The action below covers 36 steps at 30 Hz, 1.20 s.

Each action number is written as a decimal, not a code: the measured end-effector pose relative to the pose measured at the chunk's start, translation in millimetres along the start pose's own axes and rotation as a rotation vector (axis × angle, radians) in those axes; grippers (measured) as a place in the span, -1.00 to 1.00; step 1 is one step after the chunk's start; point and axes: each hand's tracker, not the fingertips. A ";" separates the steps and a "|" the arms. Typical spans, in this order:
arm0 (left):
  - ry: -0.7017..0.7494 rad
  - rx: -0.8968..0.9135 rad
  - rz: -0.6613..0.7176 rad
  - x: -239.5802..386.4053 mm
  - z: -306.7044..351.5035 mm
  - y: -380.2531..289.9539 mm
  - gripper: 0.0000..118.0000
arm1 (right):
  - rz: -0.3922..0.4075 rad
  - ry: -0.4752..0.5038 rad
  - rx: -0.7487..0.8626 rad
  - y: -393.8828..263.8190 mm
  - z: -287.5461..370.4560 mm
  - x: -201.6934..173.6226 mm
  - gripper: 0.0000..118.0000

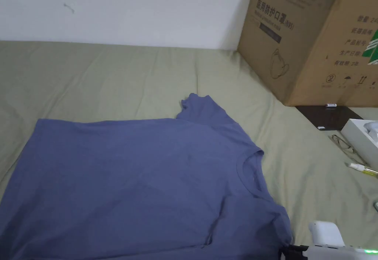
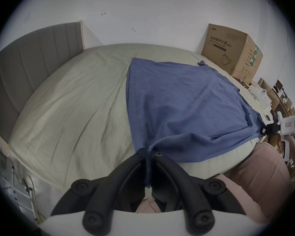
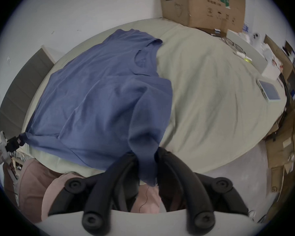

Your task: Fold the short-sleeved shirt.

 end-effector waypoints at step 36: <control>-0.054 0.124 0.091 -7.8 -148.6 178.0 0.98 | -0.194 -0.029 0.248 224.3 -88.9 -22.3 1.00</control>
